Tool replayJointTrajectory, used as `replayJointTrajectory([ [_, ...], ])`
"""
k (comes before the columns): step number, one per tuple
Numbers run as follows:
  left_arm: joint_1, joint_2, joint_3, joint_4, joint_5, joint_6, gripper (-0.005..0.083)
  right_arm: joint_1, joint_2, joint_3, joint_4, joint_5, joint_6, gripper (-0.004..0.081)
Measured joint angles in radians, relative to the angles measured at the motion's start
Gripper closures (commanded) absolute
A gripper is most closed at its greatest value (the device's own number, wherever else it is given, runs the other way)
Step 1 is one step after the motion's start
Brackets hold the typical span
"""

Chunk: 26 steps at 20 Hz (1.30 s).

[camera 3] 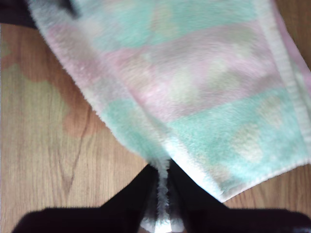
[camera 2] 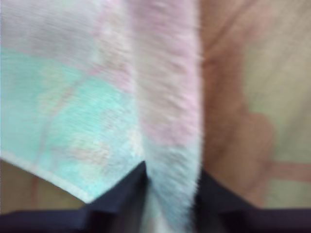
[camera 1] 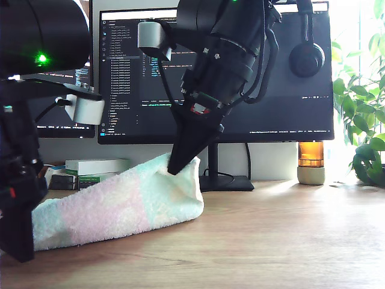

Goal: Fold the tea towel to a neat square and place it to the right

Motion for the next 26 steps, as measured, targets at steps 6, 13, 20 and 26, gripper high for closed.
replayJointTrajectory([
  [6, -0.002, -0.010, 0.035, -0.090, 0.140, 0.000, 0.0797, -0.005, 0.000, 0.000, -0.076, 0.015, 0.011, 0.0780],
  [13, -0.002, -0.011, 0.129, -0.192, 0.518, -0.002, 0.0797, -0.022, 0.000, 0.000, -0.277, 0.018, 0.033, 0.0780],
  [20, -0.003, -0.011, 0.129, -0.224, 0.856, -0.004, 0.0797, -0.054, 0.000, 0.000, -0.396, 0.006, 0.032, 0.0780],
  [26, 0.021, -0.011, 0.129, -0.221, 0.797, -0.004, 0.0797, -0.056, 0.000, 0.000, -0.239, -0.002, 0.032, 0.0780],
])
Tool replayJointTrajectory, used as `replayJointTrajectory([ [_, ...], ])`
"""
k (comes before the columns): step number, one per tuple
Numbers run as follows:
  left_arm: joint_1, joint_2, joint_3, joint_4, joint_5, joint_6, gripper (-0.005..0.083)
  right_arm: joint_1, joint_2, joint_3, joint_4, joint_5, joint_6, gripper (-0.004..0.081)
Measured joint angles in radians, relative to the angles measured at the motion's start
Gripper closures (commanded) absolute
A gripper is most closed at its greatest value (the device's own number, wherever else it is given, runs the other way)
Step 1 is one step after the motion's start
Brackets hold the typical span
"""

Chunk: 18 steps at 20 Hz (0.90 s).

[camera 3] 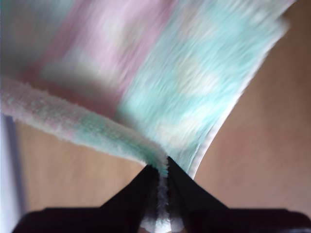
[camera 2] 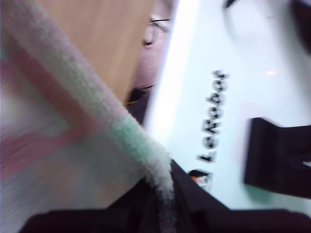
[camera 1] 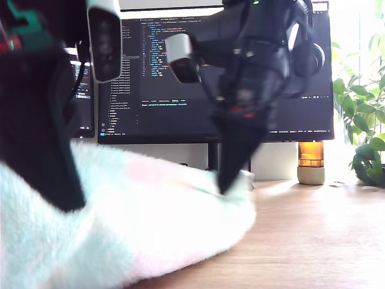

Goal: Fold the tea towel to a neat square and place it to the right

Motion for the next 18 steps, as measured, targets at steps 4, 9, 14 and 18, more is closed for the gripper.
replayJointTrajectory([
  [4, 0.054, 0.000, 0.002, -0.025, -0.077, -0.001, 0.0797, 0.000, 0.000, 0.000, 0.095, 0.003, 0.000, 0.0780],
  [9, 0.109, 0.000, 0.013, -0.059, -0.093, -0.032, 0.0797, 0.008, 0.000, 0.000, 0.176, -0.001, 0.000, 0.0780],
  [14, 0.122, 0.000, 0.013, -0.105, -0.107, -0.068, 0.0797, 0.039, 0.016, 0.016, 0.223, -0.004, 0.000, 0.0780],
  [18, 0.123, -0.003, 0.014, -0.113, -0.163, -0.103, 0.0797, 0.045, 0.075, 0.072, 0.232, -0.016, 0.000, 0.0780],
])
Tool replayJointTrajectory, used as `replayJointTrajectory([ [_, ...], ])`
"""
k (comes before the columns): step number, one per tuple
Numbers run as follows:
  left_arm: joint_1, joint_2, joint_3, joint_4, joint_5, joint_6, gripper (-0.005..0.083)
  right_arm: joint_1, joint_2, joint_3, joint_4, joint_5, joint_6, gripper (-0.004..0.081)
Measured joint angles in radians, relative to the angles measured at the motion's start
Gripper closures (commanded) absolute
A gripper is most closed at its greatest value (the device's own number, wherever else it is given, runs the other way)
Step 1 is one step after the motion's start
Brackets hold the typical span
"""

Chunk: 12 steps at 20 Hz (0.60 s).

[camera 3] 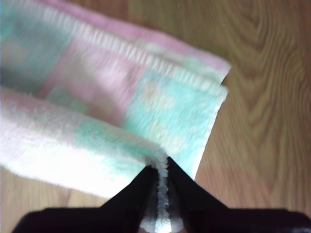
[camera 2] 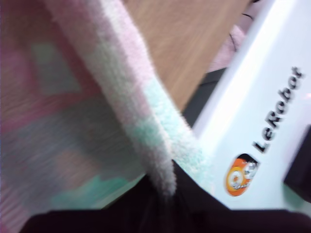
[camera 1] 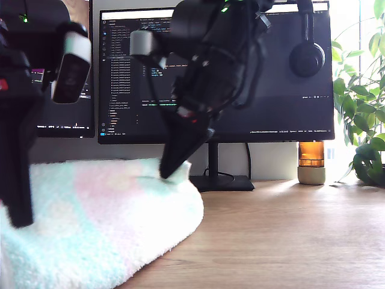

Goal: Fold the tea towel to a neat square and place it to the right

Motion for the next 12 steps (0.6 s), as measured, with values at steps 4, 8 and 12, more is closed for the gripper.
replayJointTrajectory([
  [4, 0.000, -0.056, 0.000, -0.004, -0.099, -0.025, 0.0797, 0.000, 0.047, 0.045, 0.002, -0.013, 0.000, 0.0780],
  [8, 0.008, -0.084, 0.000, -0.012, -0.118, -0.037, 0.0797, 0.001, 0.063, 0.055, 0.029, -0.031, 0.000, 0.0780],
  [12, 0.015, -0.084, 0.000, -0.027, -0.163, -0.050, 0.0797, 0.008, 0.063, 0.055, 0.060, -0.044, 0.000, 0.0780],
])
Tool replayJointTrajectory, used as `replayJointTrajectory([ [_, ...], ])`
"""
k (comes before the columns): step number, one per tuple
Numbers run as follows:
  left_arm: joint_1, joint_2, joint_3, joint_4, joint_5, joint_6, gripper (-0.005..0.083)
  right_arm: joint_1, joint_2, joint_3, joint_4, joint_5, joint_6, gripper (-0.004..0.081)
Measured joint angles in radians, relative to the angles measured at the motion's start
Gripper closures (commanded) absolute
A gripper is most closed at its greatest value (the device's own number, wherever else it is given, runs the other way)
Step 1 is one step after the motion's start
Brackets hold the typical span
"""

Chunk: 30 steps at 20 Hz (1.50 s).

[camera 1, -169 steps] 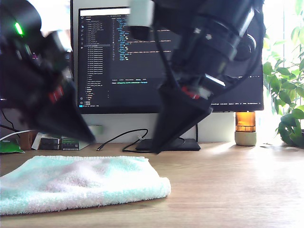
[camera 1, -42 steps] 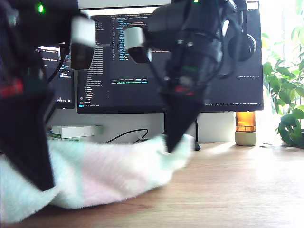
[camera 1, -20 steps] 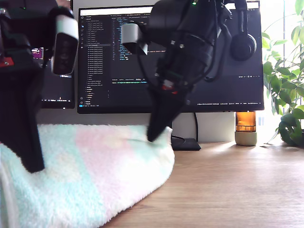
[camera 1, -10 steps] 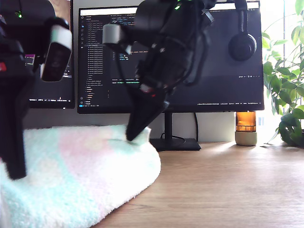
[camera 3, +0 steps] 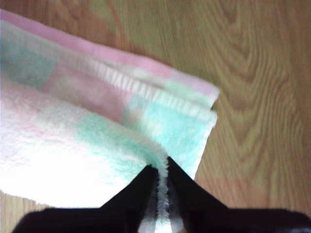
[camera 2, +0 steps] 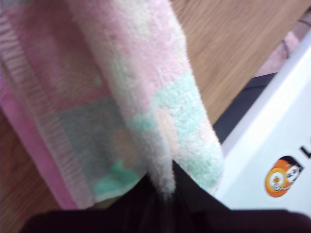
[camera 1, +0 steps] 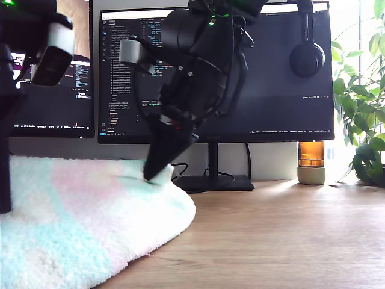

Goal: Fold the tea towel to a neat square and place it to the right

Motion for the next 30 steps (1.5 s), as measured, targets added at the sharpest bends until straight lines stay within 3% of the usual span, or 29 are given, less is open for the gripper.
replayJointTrajectory([
  [23, 0.037, 0.000, 0.000, -0.012, -0.117, -0.005, 0.0797, 0.071, 0.086, 0.002, 0.249, -0.004, 0.051, 0.0780],
  [30, 0.037, 0.000, 0.000, -0.024, -0.136, -0.005, 0.0570, 0.092, 0.167, 0.002, 0.279, -0.003, 0.052, 0.0780],
])
